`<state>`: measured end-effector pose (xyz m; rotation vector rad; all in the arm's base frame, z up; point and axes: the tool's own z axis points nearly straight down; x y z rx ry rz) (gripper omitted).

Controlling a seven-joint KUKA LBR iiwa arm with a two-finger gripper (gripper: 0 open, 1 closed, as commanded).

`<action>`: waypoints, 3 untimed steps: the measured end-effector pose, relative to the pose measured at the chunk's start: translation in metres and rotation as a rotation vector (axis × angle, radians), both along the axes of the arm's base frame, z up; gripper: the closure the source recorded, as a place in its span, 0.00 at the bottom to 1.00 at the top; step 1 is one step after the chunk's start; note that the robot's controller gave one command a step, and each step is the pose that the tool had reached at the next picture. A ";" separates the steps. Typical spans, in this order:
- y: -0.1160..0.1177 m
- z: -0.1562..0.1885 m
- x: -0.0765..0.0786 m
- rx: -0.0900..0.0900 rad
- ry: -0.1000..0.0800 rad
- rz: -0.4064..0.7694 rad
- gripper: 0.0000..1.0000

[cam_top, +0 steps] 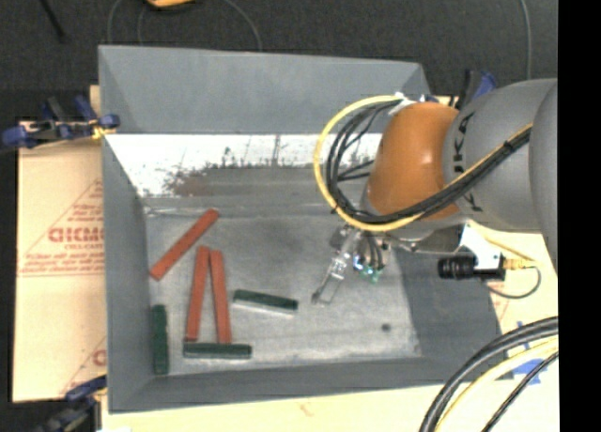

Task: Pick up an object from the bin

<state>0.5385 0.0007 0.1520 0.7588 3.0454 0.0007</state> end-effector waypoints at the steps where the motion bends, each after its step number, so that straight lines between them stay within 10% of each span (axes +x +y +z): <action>1: 0.021 -0.020 -0.003 -0.001 0.000 0.228 0.00; 2: 0.042 -0.049 -0.013 -0.001 0.000 0.372 0.00; 3: 0.046 -0.081 -0.012 -0.002 0.001 0.397 1.00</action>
Offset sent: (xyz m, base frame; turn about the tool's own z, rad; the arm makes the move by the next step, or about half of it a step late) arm -0.0208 0.0562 -0.0653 -0.3307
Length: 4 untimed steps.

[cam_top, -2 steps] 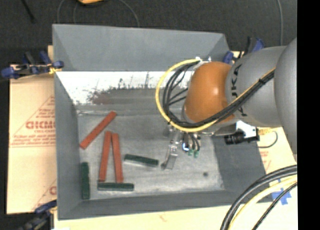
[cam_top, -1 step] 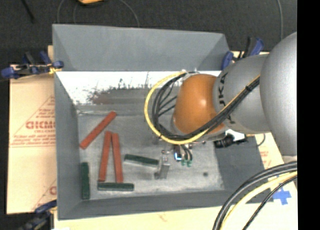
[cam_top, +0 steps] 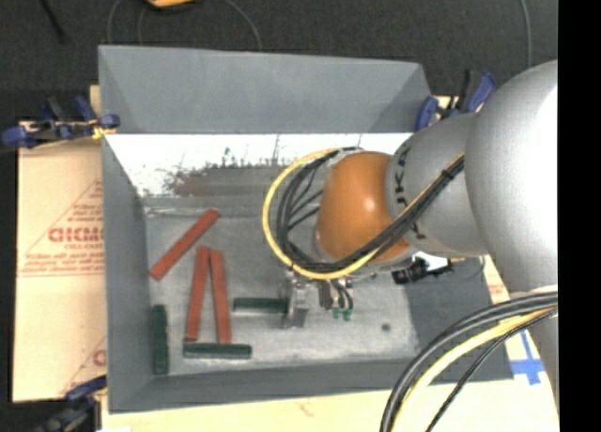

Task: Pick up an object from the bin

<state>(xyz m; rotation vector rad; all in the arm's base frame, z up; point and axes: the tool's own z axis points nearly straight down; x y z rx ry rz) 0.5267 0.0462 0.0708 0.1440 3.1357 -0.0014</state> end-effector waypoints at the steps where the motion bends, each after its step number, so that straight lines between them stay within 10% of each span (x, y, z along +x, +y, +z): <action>1: 0.000 0.000 0.000 0.000 0.000 0.000 1.00; 2: -0.002 0.126 0.016 0.001 -0.001 -0.028 1.00; 4: -0.003 0.127 0.016 0.001 0.000 -0.028 1.00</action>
Offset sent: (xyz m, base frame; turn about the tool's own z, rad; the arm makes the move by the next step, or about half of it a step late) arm 0.0152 -0.0011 0.1251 0.0314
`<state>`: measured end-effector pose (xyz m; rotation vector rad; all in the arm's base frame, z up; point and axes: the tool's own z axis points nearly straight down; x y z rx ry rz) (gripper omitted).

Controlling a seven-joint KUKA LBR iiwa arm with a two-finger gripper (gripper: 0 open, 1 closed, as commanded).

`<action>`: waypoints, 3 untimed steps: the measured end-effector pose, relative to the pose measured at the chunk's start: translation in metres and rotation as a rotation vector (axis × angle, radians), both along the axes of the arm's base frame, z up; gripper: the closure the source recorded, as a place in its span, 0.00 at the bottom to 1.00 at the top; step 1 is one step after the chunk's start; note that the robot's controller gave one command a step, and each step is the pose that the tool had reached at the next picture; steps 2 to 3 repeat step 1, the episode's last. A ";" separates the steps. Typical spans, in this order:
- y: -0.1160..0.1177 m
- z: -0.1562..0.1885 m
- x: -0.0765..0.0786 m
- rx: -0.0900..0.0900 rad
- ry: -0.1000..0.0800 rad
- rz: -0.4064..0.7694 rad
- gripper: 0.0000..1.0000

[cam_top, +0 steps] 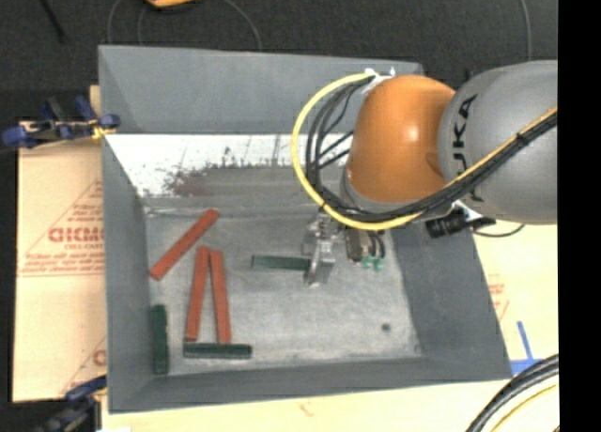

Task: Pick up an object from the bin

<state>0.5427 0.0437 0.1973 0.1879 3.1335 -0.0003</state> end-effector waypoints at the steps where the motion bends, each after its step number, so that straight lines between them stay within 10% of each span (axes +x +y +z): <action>1: -0.007 0.039 -0.003 -0.001 -0.011 0.021 1.00; 3: -0.007 0.039 -0.003 -0.001 -0.011 0.021 1.00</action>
Offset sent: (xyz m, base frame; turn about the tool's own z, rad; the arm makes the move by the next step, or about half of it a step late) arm 0.0016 -0.0371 0.1025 -0.1084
